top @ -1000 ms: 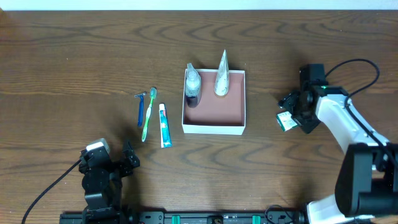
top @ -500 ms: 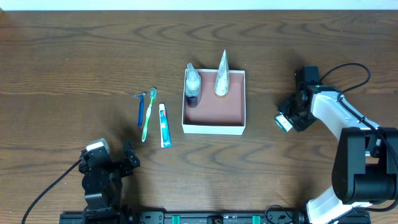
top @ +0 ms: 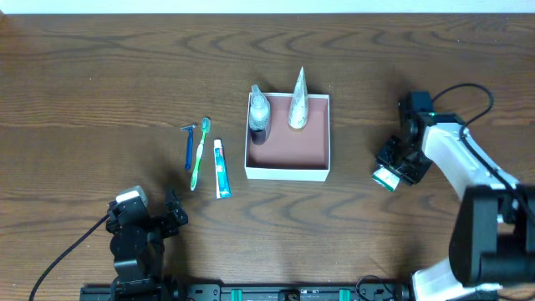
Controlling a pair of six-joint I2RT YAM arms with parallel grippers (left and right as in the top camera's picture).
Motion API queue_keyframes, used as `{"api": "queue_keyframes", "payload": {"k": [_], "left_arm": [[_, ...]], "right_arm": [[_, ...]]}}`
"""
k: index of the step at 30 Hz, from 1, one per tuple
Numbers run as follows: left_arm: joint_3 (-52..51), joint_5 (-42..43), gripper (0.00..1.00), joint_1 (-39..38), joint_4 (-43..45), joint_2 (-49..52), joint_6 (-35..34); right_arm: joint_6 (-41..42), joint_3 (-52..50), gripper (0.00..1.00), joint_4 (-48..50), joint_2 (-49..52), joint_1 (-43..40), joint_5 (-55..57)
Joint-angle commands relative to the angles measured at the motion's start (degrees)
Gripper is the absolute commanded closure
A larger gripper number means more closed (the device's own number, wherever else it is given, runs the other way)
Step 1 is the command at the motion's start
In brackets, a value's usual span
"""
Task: Pack container
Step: 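Grasp the green Dettol soap bar with the right gripper, then lower the soap bar into the box and open the right gripper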
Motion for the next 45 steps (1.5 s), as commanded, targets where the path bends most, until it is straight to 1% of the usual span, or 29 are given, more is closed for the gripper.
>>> {"api": "queue_keyframes", "payload": {"k": [1, 4, 7, 8, 11, 13, 18, 22, 26, 29, 30, 32, 36, 37, 40, 43, 45], "left_arm": [[-0.94, -0.46, 0.02, -0.13, -0.09, -0.35, 1.18], [-0.94, -0.46, 0.02, -0.13, -0.09, -0.35, 1.18], [-0.94, -0.46, 0.02, -0.13, -0.09, -0.35, 1.18], [-0.94, -0.46, 0.02, -0.13, -0.09, -0.35, 1.18], [-0.94, -0.46, 0.02, -0.13, -0.09, -0.35, 1.16], [-0.94, -0.46, 0.02, -0.13, -0.09, -0.35, 1.18], [-0.94, -0.46, 0.02, -0.13, -0.09, -0.35, 1.16], [-0.94, -0.46, 0.02, -0.13, -0.09, -0.35, 1.18], [-0.94, -0.46, 0.02, -0.13, -0.09, -0.35, 1.18], [-0.94, -0.46, 0.02, -0.13, -0.09, -0.35, 1.16], [-0.94, -0.46, 0.02, -0.13, -0.09, -0.35, 1.16], [-0.94, -0.46, 0.02, -0.13, -0.09, -0.35, 1.16], [-0.94, -0.46, 0.02, -0.13, -0.09, -0.35, 1.18], [-0.94, -0.46, 0.02, -0.13, -0.09, -0.35, 1.16], [-0.94, -0.46, 0.02, -0.13, -0.09, -0.35, 1.18], [-0.94, -0.46, 0.02, -0.13, -0.09, -0.35, 1.16], [-0.94, -0.46, 0.02, -0.13, -0.09, -0.35, 1.18]], "right_arm": [[-4.11, 5.73, 0.71, -1.90, -7.87, 3.58, 0.09], [-6.03, 8.37, 0.71, -2.84, -13.49, 8.52, 0.24], [-6.69, 9.27, 0.76, -1.25, -16.98, 13.92, 0.50], [-6.29, 9.27, 0.77, -0.59, -17.59, 15.54, 0.52], [-1.46, 9.22, 0.76, 1.22, -17.62, 20.83, 2.60], [0.96, 9.18, 0.75, 2.60, -16.41, 23.93, 4.46], [3.50, 9.18, 0.73, 6.10, -11.67, 29.03, 4.83], [4.61, 9.18, 0.73, 9.55, -5.95, 31.58, 4.81], [5.27, 9.18, 0.72, 12.13, -0.33, 32.04, 4.79], [5.55, 9.18, 0.67, 12.63, 2.67, 32.02, 4.79], [5.55, 9.18, 0.61, 12.66, 3.21, 32.04, 4.79], [5.44, 9.18, 0.51, 12.72, 3.28, 32.04, 4.85], [4.63, 9.31, 0.48, 13.09, 2.34, 31.93, 4.81], [4.63, 9.31, 0.46, 13.09, 1.99, 31.95, 4.81], [4.15, 9.33, 0.35, 13.09, 0.48, 31.95, 4.57], [3.15, 9.31, 0.28, 12.92, -1.64, 31.95, 4.57], [2.89, 9.31, 0.27, 12.61, -3.43, 31.93, 4.57]]}}
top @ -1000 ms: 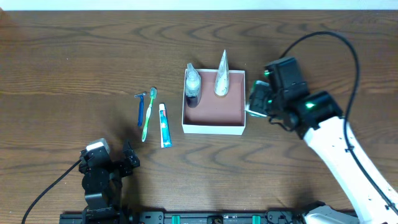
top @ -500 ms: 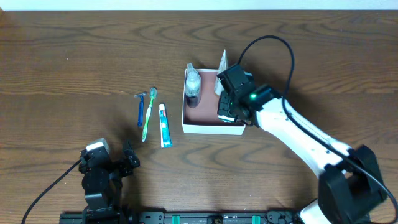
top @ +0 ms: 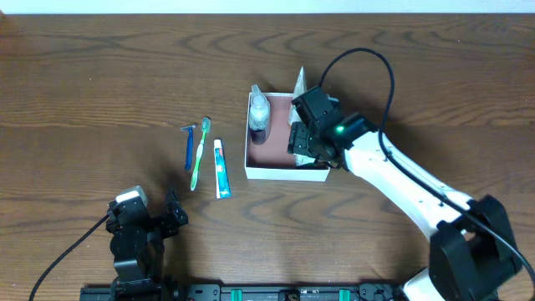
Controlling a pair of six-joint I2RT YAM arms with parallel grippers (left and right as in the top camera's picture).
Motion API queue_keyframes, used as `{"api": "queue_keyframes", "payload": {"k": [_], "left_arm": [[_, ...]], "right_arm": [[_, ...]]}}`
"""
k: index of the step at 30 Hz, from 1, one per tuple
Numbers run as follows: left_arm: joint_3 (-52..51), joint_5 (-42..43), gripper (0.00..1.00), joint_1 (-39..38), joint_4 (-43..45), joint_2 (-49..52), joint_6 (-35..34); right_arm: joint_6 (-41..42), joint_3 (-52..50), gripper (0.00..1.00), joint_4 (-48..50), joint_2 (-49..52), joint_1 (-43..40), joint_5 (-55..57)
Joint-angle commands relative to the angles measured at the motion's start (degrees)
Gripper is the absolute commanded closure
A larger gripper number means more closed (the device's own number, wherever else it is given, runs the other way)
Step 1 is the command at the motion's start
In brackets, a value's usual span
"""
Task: Pack container
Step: 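Lower the soap bar into the box and open the right gripper, then move the left gripper over the blue razor and toothbrush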
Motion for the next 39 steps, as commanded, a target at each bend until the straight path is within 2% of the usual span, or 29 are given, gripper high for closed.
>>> {"api": "queue_keyframes", "payload": {"k": [1, 4, 8, 14, 18, 22, 26, 32, 39], "left_arm": [[-0.94, -0.46, 0.02, -0.13, -0.09, -0.35, 1.16], [-0.94, -0.46, 0.02, -0.13, -0.09, -0.35, 1.18], [-0.94, -0.46, 0.02, -0.13, -0.09, -0.35, 1.16], [-0.94, -0.46, 0.02, -0.13, -0.09, -0.35, 1.18], [-0.94, -0.46, 0.02, -0.13, -0.09, -0.35, 1.18], [-0.94, -0.50, 0.02, -0.13, -0.04, -0.35, 1.20], [-0.94, 2.08, 0.02, -0.13, 4.22, -0.35, -0.96], [-1.01, 7.32, 0.02, -0.13, 1.05, -0.35, -3.39], [1.99, 8.98, 0.02, -0.13, -0.63, 1.97, -3.41]], "right_arm": [[-1.09, 0.55, 0.27, -0.50, -4.70, 0.31, 0.79], [-1.27, 0.52, 0.23, -2.23, -8.96, -0.66, 1.05], [-1.27, 0.52, 0.12, -6.62, -14.84, -5.20, 5.31], [-3.41, 0.52, 0.01, -12.26, -19.43, -20.70, 8.24], [-3.45, 0.50, 0.01, -12.74, -18.80, -29.68, 8.09], [-3.41, 0.50, 0.01, -12.85, -18.23, -35.15, 6.16], [-3.41, 0.50, 0.01, -12.85, -18.21, -36.74, 5.66], [-3.43, 0.50, 0.01, -12.92, -18.21, -36.72, 5.29], [-3.43, 0.52, 0.01, -12.92, -18.21, -36.72, 5.29]]}}
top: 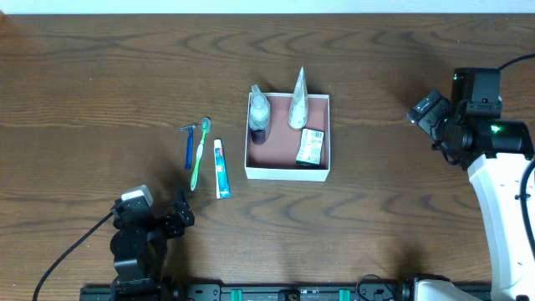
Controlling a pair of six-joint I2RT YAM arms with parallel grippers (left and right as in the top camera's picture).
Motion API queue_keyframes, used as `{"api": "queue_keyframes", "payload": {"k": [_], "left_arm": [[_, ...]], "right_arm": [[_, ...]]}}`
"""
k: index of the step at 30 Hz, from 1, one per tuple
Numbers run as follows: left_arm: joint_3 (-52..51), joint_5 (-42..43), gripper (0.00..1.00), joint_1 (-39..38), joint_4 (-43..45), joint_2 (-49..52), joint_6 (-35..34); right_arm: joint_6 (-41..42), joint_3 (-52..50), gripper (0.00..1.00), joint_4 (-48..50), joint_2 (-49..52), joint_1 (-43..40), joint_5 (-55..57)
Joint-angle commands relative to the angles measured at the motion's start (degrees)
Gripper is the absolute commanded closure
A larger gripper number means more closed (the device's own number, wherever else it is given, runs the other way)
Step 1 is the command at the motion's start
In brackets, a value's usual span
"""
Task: Pack container
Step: 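Move the left gripper over the blue razor and toothbrush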
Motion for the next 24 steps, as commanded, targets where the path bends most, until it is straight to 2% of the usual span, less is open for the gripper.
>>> {"api": "queue_keyframes", "payload": {"k": [1, 7, 10, 17, 20, 24], "left_arm": [[3.45, 1.97, 0.02, -0.13, -0.61, 3.37, -0.94], [15.58, 1.97, 0.02, -0.13, -0.85, 23.15, 0.22], [24.02, 2.29, 0.02, -0.13, -2.82, 37.83, 0.22], [45.38, 9.94, 0.02, -0.13, -7.37, 69.81, 0.83], [50.64, 11.39, 0.02, -0.13, -7.26, 78.86, 0.81], [51.84, 11.28, 0.02, -0.13, -6.36, 86.40, 1.42]], "right_arm": [[-0.79, 0.44, 0.01, -0.07, 0.52, -0.28, 0.04], [-0.76, 0.44, 0.01, -0.07, 0.52, -0.28, 0.04], [-0.79, 0.44, 0.01, -0.07, 0.52, -0.28, 0.04], [-0.79, 0.44, 0.01, -0.07, 0.52, -0.28, 0.04], [-0.79, 0.44, 0.01, -0.07, 0.52, -0.28, 0.04], [-0.79, 0.44, 0.01, -0.07, 0.52, -0.28, 0.04]]}}
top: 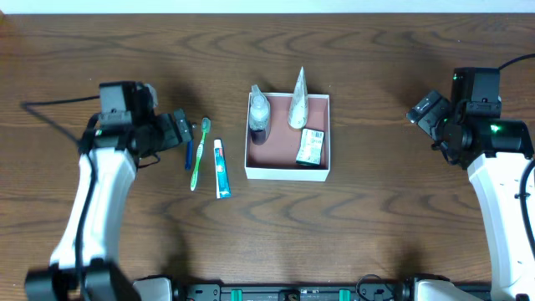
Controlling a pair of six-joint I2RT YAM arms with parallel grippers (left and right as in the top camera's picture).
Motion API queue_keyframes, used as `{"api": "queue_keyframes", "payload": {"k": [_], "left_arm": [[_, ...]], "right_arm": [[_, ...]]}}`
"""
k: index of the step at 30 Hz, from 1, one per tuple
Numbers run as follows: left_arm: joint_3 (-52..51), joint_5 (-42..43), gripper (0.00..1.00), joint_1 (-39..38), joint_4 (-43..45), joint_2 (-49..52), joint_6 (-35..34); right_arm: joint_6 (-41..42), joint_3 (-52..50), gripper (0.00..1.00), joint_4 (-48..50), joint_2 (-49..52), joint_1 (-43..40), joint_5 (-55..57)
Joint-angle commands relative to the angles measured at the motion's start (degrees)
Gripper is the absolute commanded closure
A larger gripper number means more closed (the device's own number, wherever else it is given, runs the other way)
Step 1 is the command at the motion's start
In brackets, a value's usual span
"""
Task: Pack container
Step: 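Move the left gripper over the blue razor and toothbrush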
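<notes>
A white box (287, 173) with a reddish floor stands mid-table. Inside it are a small bottle (260, 113), a silvery tube (298, 102) and a small green-and-white packet (311, 146). Left of the box lie a blue razor (189, 155), a green toothbrush (198, 159) and a toothpaste tube (221, 169). My left gripper (177, 130) hovers open over the razor's head and hides it. Far off at the right, my right gripper (423, 113) is open and holds nothing.
The wooden table's far edge (267, 14) runs along the top of the view. The left arm (96, 201) stretches from the front edge up the left side. The right arm (501, 192) stands along the right edge.
My left arm has gone from its rest at the front left edge to the razor's head, gripper open. The right arm, the box and its contents have not moved.
My right gripper first was at the right with the green-and-white packet in it. Then it was over the box's right half. Then the packet lay in the box and the gripper was back at the right. Now the left gripper is at the razor.
</notes>
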Motion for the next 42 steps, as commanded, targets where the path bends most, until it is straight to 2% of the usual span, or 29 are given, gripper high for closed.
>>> {"api": "queue_keyframes", "payload": {"k": [1, 12, 18, 20, 22, 26, 34, 39, 42], "left_arm": [[0.81, 1.46, 0.02, -0.07, -0.28, 5.29, 2.10], [0.79, 1.31, 0.02, -1.42, 1.09, 16.13, 16.70], [0.79, -8.68, 0.00, -4.20, 3.78, 19.43, 16.48], [0.79, -12.35, 0.07, -5.05, 4.61, 19.52, 15.96], [0.81, -14.16, 0.10, -5.55, 5.53, 19.50, 14.78], [0.81, -14.12, 0.12, -5.60, 6.34, 19.47, 12.11], [0.81, -13.90, 0.12, -5.60, 6.56, 19.12, 11.85], [0.96, -7.74, 0.12, -5.57, 7.30, 18.12, 11.45], [1.42, -7.19, 0.13, -5.60, 7.54, 15.89, 11.43]], "right_arm": [[-0.76, 0.44, 0.01, -0.07, 0.26, -0.28, 0.22], [-0.76, 0.44, 0.01, -0.07, 0.26, -0.28, 0.24], [-0.76, 0.44, 0.01, -0.07, 0.26, -0.28, 0.22], [-0.76, 0.44, 0.01, -0.07, 0.26, -0.28, 0.22], [-0.76, 0.44, 0.01, -0.07, 0.26, -0.28, 0.22], [-0.76, 0.44, 0.01, -0.07, 0.26, -0.28, 0.22], [-0.76, 0.44, 0.01, -0.07, 0.26, -0.28, 0.22], [-0.76, 0.46, 0.01, -0.07, 0.26, -0.28, 0.22], [-0.76, 0.44, 0.01, -0.07, 0.26, -0.28, 0.22]]}}
